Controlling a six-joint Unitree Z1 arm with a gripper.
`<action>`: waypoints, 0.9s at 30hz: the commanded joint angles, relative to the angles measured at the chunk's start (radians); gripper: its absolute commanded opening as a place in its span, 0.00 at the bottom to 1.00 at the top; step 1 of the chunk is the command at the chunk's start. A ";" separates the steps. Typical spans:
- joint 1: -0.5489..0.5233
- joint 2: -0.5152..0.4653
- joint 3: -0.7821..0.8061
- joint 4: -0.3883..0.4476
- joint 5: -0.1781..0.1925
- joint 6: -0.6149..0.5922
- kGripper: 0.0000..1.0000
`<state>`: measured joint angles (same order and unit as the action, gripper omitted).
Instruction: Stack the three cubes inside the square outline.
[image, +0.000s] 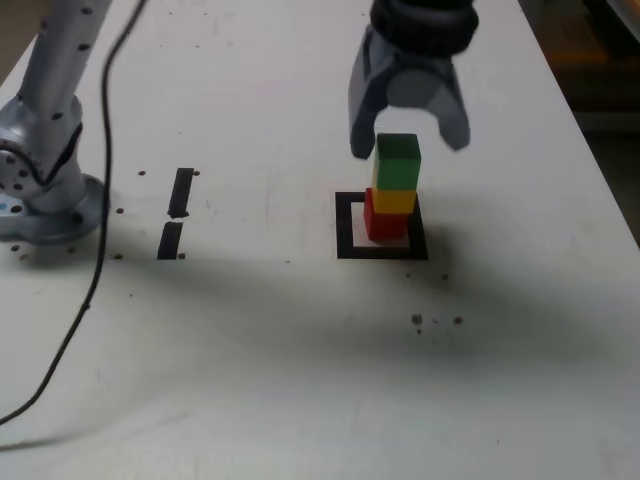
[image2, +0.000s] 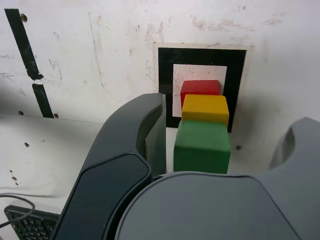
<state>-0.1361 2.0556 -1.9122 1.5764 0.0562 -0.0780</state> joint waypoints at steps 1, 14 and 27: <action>-0.004 -0.056 0.014 0.013 0.006 0.008 1.00; -0.002 -0.538 0.534 -0.004 0.038 0.026 1.00; 0.071 -0.574 1.023 -0.361 -0.046 0.091 1.00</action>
<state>-0.0646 1.4855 -1.0329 1.2322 0.0151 0.0097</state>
